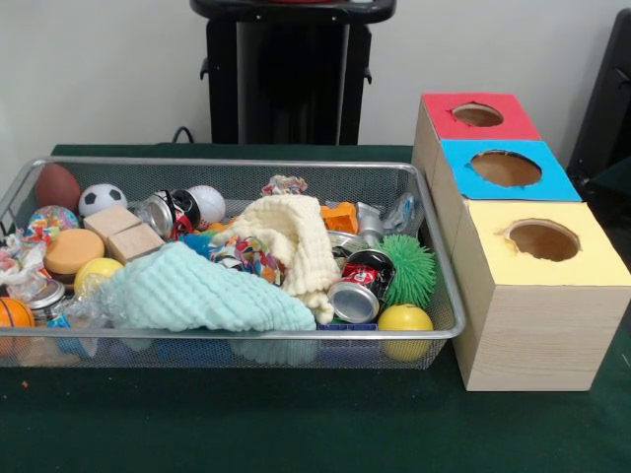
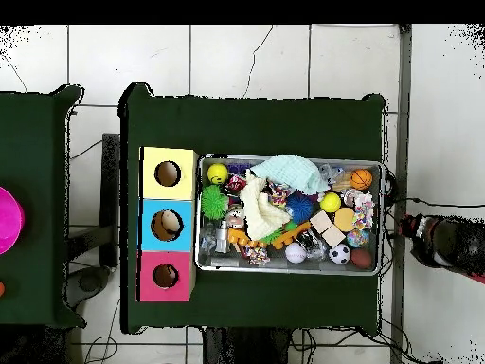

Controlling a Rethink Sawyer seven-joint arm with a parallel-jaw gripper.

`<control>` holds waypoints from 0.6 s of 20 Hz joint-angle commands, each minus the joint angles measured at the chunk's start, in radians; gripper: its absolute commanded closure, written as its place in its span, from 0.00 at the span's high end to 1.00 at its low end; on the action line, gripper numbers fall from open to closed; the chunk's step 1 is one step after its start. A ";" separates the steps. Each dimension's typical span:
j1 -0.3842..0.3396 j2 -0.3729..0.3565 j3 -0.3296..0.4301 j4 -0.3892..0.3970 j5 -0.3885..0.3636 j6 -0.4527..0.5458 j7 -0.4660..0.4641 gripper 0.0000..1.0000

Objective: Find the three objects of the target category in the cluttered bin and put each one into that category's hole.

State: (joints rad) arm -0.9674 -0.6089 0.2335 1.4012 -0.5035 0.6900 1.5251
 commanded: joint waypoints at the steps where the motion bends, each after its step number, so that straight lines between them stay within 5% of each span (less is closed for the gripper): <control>1: 0.120 0.079 -0.020 0.068 0.079 -0.004 0.255 1.00; 12: 0.149 0.102 -0.067 0.076 0.094 -0.068 0.274 1.00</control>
State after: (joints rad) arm -0.8214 -0.5536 0.1964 1.4019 -0.4318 0.6689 1.6308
